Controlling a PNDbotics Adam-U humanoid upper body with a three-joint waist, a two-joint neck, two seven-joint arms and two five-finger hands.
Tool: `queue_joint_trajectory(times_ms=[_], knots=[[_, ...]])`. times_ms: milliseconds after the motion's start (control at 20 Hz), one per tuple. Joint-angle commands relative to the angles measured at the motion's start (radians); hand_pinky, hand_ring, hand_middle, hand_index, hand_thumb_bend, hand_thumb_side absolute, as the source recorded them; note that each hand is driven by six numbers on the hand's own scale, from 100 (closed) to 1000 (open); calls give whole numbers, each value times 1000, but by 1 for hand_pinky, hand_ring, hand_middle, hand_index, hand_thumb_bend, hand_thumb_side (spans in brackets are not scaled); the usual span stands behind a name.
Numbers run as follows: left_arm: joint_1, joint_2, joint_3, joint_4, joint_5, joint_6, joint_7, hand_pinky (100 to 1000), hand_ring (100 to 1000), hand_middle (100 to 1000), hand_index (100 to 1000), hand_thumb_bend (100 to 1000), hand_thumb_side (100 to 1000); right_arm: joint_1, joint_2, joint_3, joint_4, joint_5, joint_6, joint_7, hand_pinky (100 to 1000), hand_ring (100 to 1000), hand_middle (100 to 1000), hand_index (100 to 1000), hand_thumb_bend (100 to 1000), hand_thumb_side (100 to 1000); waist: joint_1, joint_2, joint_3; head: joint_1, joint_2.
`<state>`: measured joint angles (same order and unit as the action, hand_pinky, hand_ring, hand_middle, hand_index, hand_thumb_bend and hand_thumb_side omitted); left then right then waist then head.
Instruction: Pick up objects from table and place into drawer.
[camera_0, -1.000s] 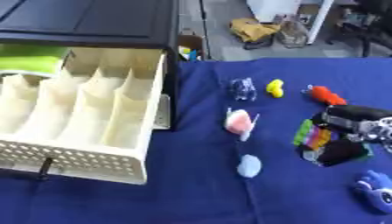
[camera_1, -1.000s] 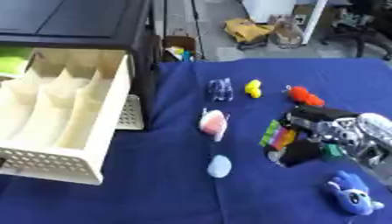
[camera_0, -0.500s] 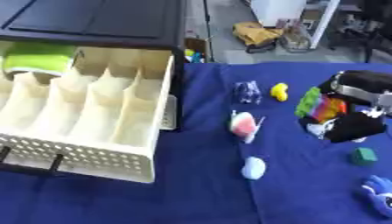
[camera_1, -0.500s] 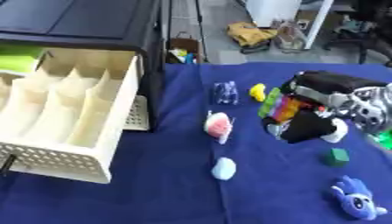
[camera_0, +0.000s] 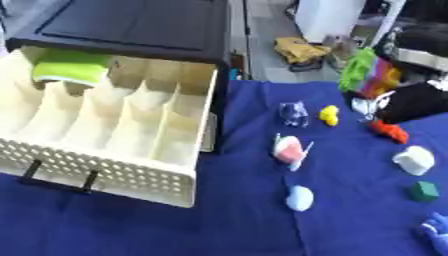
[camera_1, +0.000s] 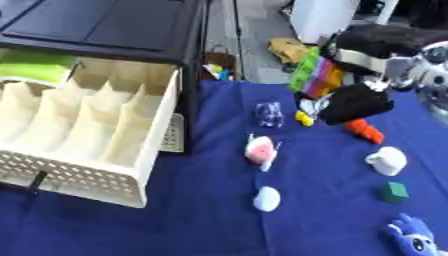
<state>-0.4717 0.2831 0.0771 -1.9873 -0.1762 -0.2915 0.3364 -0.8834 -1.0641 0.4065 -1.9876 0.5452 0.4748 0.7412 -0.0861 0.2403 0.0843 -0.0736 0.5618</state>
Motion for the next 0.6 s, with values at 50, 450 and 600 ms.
queue_joint_trajectory(times_ms=[50,450,600], knots=[[-6,28,-3,-13,8,-1,-7,347,499,543,741,137,1000,-75,26,4,-12,34,95,134,535,705,383,480,100,630,1,-24,5,-3,6],[-2,27,-6,-13,18,0,-14,348,500,543,741,139,1000,-247,159,58,18,78,128,166,534,700,376,470,100,653,-5,-37,30,-23,12],[-2,24,-9,-13,21,0,-18,347,500,543,741,138,1000,-313,228,82,74,92,123,166,530,695,371,463,100,656,-6,-38,41,-34,11]])
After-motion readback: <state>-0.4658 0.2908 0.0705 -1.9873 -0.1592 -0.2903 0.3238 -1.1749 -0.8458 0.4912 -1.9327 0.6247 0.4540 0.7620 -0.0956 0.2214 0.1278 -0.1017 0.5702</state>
